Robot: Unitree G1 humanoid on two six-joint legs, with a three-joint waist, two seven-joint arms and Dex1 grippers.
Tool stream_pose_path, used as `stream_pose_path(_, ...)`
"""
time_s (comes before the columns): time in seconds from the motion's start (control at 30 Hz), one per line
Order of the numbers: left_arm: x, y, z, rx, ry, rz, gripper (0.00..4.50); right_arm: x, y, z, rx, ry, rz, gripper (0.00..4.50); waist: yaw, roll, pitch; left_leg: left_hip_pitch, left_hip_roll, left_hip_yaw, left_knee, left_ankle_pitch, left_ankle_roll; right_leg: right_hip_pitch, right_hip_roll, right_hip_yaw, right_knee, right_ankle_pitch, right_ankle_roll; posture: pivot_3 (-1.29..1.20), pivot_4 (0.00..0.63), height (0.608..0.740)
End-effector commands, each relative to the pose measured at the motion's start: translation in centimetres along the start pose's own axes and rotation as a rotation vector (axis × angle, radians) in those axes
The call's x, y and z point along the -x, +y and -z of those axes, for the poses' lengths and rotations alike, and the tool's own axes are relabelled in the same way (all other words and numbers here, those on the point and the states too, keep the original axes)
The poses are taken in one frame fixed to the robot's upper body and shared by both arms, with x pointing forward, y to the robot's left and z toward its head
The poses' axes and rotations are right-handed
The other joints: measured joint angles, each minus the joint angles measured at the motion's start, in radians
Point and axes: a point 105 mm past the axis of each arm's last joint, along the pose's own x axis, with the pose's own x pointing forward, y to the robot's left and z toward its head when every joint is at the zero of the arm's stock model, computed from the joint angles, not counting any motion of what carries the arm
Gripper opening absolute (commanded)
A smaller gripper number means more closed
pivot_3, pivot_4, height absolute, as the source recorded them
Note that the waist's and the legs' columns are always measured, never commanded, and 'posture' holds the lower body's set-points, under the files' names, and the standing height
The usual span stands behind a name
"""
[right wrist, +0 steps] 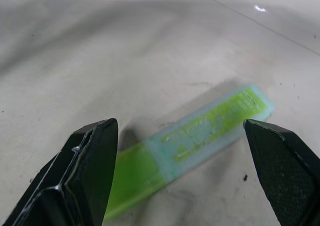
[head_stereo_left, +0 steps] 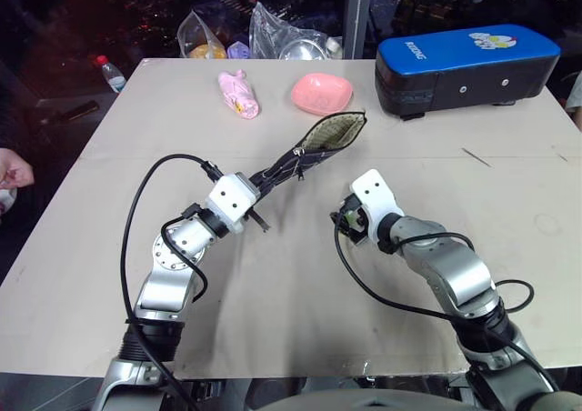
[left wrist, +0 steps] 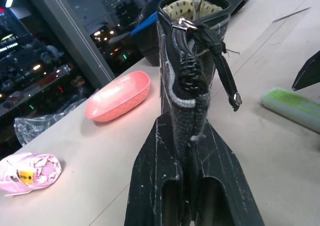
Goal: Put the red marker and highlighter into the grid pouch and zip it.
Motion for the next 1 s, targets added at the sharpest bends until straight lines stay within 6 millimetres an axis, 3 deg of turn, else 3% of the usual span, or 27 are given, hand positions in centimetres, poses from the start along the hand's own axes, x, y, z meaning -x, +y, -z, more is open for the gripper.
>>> stream_pose_path(0.03,-0.2,0.5,-1.7,-0.038,-0.051,-0.013,0.0,0.1,-0.6,2.3,-0.107,0.108,0.041,4.03,0.0,0.0,0.0,0.0,0.0,0.0,0.0,0.0,0.0,0.0,0.0,0.0,0.0,0.0,0.0,0.0,0.15,0.726)
stream_pose_path(0.3,-0.4,0.4,-1.9,-0.042,-0.056,-0.003,0.0,0.1,-0.4,3.3,-0.194,0.169,0.029,4.03,0.0,0.0,0.0,0.0,0.0,0.0,0.0,0.0,0.0,0.0,0.0,0.0,0.0,0.0,0.0,0.0,0.15,0.726)
stream_pose_path(0.4,-0.3,0.2,-1.9,-0.042,-0.055,0.0,0.0,0.0,0.1,3.2,-0.197,0.173,0.003,3.3,0.001,0.0,0.0,0.001,0.0,0.0,0.0,0.0,0.0,0.0,0.0,0.0,0.0,0.0,0.0,0.0,0.15,0.726)
stream_pose_path(0.47,-0.2,0.1,-1.8,-0.042,-0.054,0.0,0.0,-0.1,0.4,3.2,-0.196,0.178,-0.015,2.32,0.001,0.0,-0.001,0.001,0.0,0.0,0.0,0.0,0.0,0.0,0.0,0.0,0.0,0.0,0.0,0.0,0.15,0.726)
stream_pose_path(0.5,-0.1,0.0,-1.8,-0.042,-0.054,0.0,0.0,-0.1,0.5,3.2,-0.196,0.182,-0.024,2.15,0.0,0.0,-0.001,0.001,0.0,0.0,0.0,0.0,0.0,0.001,0.0,0.0,0.0,0.0,0.0,0.0,0.15,0.726)
stream_pose_path(0.57,0.0,-0.2,-1.7,-0.04,-0.052,0.001,0.0,-0.1,0.6,3.1,-0.187,0.186,-0.031,1.04,-0.002,0.0,-0.001,0.002,0.0,0.0,0.0,0.0,0.0,0.002,0.0,0.0,0.0,0.0,0.0,0.0,0.15,0.726)
stream_pose_path(0.67,0.2,-0.3,-1.5,-0.038,-0.049,0.001,0.0,-0.1,0.3,3.1,-0.165,0.19,-0.028,0.03,-0.003,-0.001,-0.002,0.006,0.001,0.001,-0.002,0.0,0.0,0.004,0.0,0.001,0.0,0.0,0.0,0.0,0.15,0.726)
stream_pose_path(1.0,0.5,-0.4,-0.7,-0.033,-0.04,-0.006,0.0,0.2,0.0,2.1,-0.074,0.167,-0.048,0.03,0.002,-0.001,-0.002,0.006,0.0,0.001,-0.002,0.0,0.0,0.005,-0.001,0.001,-0.001,-0.001,-0.001,0.0,0.15,0.726)
